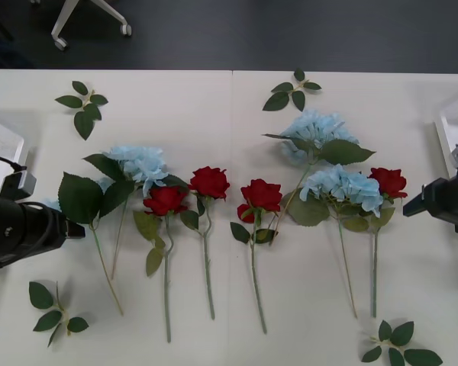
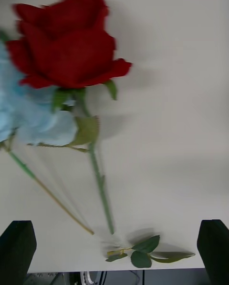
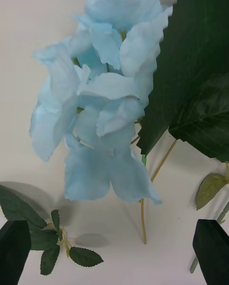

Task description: Put the red flowers into the right box and the blue flowers into the left box

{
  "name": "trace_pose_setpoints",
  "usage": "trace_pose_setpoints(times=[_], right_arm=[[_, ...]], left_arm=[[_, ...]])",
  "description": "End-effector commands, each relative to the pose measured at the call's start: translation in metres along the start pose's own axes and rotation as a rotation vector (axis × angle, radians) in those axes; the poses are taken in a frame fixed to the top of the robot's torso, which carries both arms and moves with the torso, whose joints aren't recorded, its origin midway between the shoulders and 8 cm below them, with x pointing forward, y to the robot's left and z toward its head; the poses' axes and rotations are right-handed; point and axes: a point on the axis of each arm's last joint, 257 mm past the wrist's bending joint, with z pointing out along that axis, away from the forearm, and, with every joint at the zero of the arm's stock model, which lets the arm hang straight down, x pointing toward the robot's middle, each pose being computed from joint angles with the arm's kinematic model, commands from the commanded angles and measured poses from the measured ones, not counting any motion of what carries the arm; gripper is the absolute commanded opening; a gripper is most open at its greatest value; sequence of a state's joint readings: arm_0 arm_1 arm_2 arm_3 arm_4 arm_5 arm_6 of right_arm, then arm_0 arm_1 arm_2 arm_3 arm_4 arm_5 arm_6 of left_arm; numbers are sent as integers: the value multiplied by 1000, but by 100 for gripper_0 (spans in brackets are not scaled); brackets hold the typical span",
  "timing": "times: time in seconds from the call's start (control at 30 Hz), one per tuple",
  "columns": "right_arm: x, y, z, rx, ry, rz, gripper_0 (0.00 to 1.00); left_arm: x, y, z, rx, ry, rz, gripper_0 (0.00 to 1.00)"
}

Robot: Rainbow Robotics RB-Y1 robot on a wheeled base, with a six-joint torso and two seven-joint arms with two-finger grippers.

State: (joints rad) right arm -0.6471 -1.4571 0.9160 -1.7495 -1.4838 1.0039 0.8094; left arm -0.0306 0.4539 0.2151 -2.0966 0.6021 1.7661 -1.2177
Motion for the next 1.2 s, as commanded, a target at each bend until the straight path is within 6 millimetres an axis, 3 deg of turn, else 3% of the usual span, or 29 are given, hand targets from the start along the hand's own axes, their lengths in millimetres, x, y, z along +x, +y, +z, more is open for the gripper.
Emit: trace_pose_setpoints(times=[0.03, 0.2, 0.67, 0.9, 1.2], right_arm=[[0, -15, 16, 40, -3, 71, 100], [8, -20, 45, 54, 2, 154, 100], [7, 11, 104, 13, -1, 156, 100], [6, 17, 109, 5, -14, 65, 100], [19, 22, 118, 0, 13, -63, 100]], left_arm=[[15, 1, 10, 3, 15, -78, 100], [18, -1, 30, 20, 26, -117, 100], [29, -7, 87, 9, 49, -96, 100], [29, -12, 97, -4, 55, -70, 100], [33, -20, 106, -16, 74, -48, 100]])
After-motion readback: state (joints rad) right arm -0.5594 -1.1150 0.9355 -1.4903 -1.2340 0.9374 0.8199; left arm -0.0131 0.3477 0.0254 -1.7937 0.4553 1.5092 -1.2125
